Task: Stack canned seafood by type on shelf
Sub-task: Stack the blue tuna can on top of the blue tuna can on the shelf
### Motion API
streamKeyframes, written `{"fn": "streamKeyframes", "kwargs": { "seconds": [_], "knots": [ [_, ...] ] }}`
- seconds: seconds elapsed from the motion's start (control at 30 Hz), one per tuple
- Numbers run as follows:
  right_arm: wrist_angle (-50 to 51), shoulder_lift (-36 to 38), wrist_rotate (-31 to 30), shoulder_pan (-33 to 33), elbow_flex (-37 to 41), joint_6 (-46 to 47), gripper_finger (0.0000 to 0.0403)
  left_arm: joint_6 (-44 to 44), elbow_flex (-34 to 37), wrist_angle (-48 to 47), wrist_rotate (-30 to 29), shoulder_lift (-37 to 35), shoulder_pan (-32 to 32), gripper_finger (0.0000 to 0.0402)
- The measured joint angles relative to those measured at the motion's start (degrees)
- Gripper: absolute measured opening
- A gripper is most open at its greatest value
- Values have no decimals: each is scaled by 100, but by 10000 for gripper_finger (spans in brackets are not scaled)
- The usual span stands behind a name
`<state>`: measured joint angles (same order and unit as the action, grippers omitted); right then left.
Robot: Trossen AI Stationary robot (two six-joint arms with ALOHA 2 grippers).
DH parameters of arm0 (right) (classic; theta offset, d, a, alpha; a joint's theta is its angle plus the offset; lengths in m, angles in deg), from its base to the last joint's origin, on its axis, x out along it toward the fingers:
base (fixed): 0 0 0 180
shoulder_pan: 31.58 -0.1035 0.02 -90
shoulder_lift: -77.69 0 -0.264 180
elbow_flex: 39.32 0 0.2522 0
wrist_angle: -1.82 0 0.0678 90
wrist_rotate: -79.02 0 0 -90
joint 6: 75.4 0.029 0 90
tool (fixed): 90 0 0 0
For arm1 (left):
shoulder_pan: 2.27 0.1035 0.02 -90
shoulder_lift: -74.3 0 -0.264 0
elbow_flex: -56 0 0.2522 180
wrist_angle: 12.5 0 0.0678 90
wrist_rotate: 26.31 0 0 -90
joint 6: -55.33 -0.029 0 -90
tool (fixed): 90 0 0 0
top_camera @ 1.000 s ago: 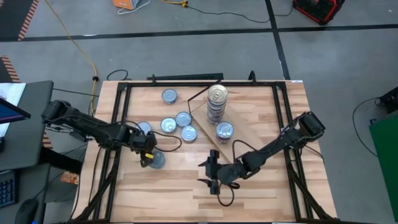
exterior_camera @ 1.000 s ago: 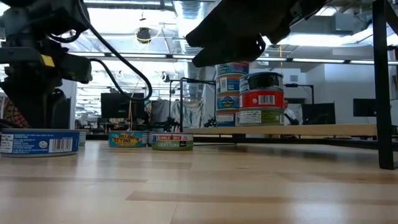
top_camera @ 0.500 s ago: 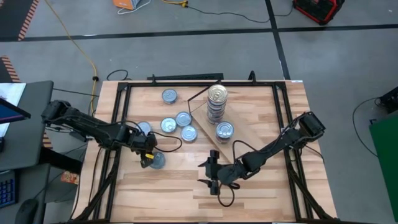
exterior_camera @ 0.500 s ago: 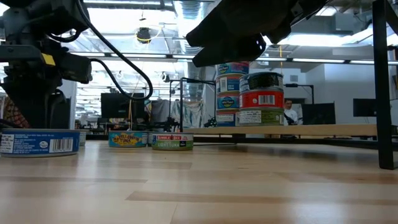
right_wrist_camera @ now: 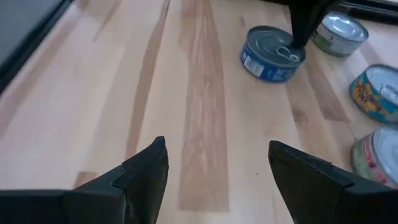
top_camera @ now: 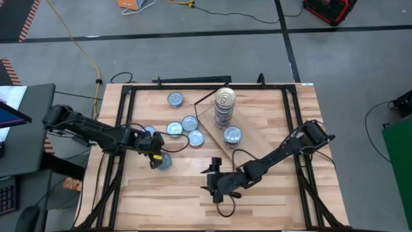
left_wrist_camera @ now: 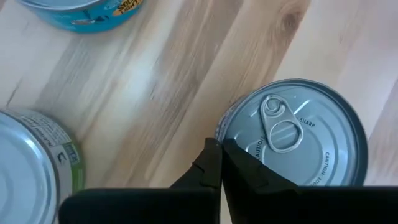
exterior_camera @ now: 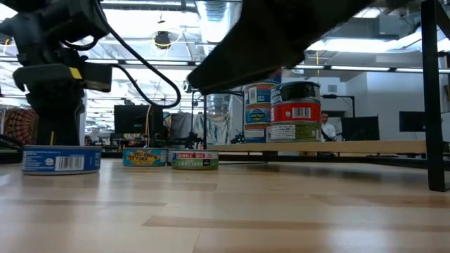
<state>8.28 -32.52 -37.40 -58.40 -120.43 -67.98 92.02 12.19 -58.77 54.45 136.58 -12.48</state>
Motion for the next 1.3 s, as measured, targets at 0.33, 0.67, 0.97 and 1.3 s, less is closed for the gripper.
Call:
{"fn": "streamKeyframes", "kwargs": {
  "seconds": [0.33, 0.67, 0.97, 1.3],
  "knots": [
    [736, -242, 383, 97, -711, 48, 301, 101, 120, 32, 678, -15, 559, 0],
    [746, -235, 661, 114, -746, -37, 301, -204, 251, 430, 839, -127, 971, 0],
    [822, -235, 659, 145, -746, -37, 301, -300, 275, 609, 605, -973, 930, 0],
    [795, -242, 436, 254, -746, -92, 301, -560, 267, 666, 57, -1356, 398, 0]
  ]
}}
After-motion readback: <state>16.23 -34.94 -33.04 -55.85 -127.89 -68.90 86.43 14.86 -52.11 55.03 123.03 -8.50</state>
